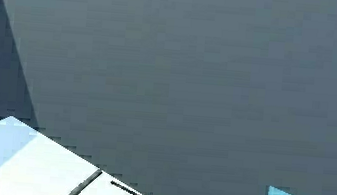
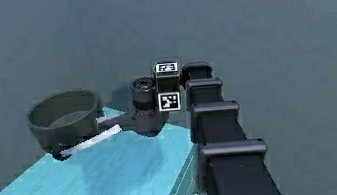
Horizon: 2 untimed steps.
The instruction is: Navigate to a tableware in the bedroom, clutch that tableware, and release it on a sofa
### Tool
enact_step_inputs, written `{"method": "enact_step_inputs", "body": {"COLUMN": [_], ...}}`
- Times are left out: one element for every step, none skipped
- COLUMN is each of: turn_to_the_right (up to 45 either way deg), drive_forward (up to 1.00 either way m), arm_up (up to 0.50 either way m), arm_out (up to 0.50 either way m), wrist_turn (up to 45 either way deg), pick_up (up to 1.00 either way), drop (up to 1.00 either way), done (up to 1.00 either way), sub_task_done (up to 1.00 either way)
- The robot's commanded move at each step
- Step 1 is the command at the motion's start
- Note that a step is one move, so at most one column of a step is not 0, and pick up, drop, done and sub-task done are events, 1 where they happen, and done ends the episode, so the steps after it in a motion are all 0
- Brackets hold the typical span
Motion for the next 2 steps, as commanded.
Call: {"method": "enact_step_inputs", "body": {"turn_to_the_right": [0.0,0.0], "drive_forward": [0.00,0.00], "arm_up": [0.00,0.00], "arm_out": [0.00,0.00], "wrist_turn": [-45.0,-18.0], "pick_up": [0.00,0.00], "drop": [0.00,0.00], "done": [0.00,0.00], "sub_task_done": [0.00,0.00]}}
